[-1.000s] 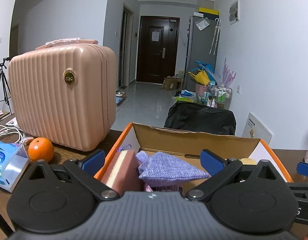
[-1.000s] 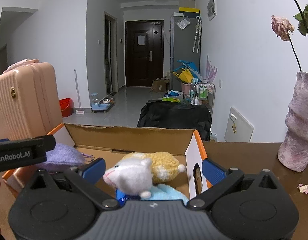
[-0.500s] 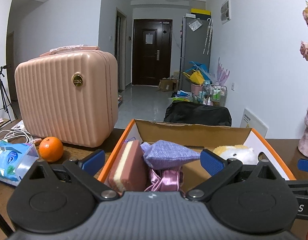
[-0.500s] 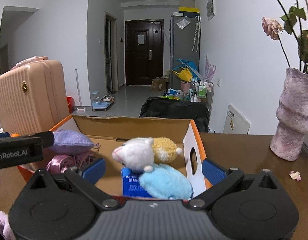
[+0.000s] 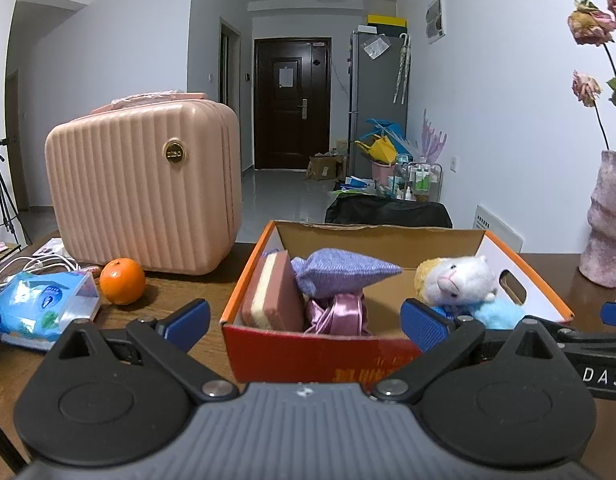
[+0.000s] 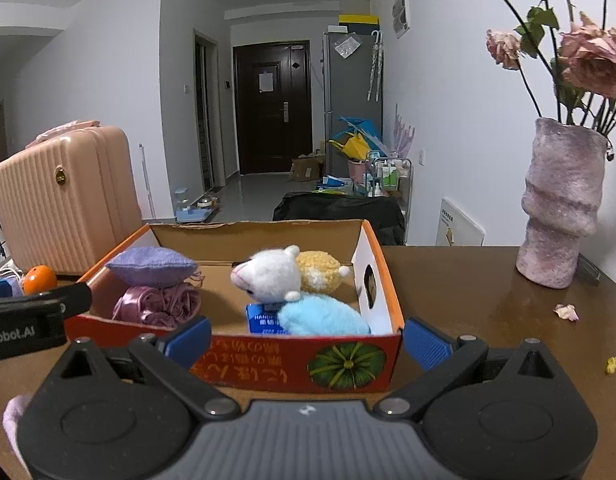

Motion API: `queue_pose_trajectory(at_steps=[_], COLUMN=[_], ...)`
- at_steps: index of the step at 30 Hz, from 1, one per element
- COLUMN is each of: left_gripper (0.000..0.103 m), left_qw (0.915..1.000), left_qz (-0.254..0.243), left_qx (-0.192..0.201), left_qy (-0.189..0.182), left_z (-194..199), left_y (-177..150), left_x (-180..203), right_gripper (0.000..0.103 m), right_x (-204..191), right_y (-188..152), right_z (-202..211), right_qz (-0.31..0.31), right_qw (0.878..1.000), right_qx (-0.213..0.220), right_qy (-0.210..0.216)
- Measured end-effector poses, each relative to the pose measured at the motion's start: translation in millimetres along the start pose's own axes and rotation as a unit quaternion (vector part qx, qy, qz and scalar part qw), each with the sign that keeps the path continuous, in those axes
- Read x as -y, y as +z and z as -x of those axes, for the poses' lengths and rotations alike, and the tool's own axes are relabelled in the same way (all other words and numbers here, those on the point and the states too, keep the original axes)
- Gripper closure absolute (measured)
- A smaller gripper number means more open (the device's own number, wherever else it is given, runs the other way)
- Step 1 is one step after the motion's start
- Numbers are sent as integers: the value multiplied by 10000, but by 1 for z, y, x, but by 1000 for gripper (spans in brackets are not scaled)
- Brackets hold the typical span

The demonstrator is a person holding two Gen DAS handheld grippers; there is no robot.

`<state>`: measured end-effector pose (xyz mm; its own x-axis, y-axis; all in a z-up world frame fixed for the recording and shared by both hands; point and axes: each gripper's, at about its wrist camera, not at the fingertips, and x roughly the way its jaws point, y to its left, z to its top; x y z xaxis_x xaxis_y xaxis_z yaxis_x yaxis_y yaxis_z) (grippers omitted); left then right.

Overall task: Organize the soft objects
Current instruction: 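Move both tools back from the box toward the remaining items on the table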

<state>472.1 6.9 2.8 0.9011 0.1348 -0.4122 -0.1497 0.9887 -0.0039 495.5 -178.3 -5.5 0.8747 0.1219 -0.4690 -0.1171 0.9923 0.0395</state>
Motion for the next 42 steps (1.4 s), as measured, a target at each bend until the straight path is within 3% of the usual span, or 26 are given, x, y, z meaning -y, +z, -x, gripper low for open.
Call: queue_pose_trajectory(at_steps=[42], left_gripper=[0], left_qw=[9984], left_qz=[-302], left_qx=[-27], left_qy=[-472], left_z=[138], left_y=[-87], left_x=[-22], right_gripper=[0], right_x=[-12], right_y=[-103], right_z=[133], right_qz=[371], right_qw=[9992], right_qx=[-47], right_qy=[171])
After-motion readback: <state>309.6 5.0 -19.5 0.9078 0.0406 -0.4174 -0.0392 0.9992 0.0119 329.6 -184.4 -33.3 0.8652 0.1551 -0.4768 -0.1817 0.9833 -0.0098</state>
